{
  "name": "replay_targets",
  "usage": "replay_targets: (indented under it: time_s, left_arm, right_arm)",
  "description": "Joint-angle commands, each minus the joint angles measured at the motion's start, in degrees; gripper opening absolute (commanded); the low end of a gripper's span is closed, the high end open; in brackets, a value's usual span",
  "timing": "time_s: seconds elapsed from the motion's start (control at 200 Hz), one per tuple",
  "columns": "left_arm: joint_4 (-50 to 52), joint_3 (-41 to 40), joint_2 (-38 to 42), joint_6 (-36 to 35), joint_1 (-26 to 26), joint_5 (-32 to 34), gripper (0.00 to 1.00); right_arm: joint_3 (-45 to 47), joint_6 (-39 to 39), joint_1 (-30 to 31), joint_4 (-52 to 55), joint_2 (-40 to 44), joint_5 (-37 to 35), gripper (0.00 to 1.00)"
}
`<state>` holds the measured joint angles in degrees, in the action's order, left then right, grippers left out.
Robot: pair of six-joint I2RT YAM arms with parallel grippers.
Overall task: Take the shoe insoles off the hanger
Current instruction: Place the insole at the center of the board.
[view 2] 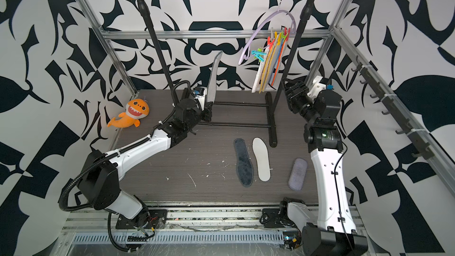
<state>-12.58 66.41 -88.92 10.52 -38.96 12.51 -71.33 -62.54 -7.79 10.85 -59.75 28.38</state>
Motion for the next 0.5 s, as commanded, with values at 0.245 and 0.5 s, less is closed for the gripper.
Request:
replay_targets:
  time_s: [0.245, 0.5]
  left_arm:
    - [12.5, -4.7, 7.7, -0.3, -1.8, 5.4, 0.0]
    - [16.0, -10.3, 12.0, -1.4, -6.9, 12.3, 0.0]
  right_arm:
    - [7.4, 13.4, -0.2, 8.6, 5.3, 1.1, 0.64]
    - [15.4, 12.7, 4.1, 6.3, 7.8, 3.4, 0.63]
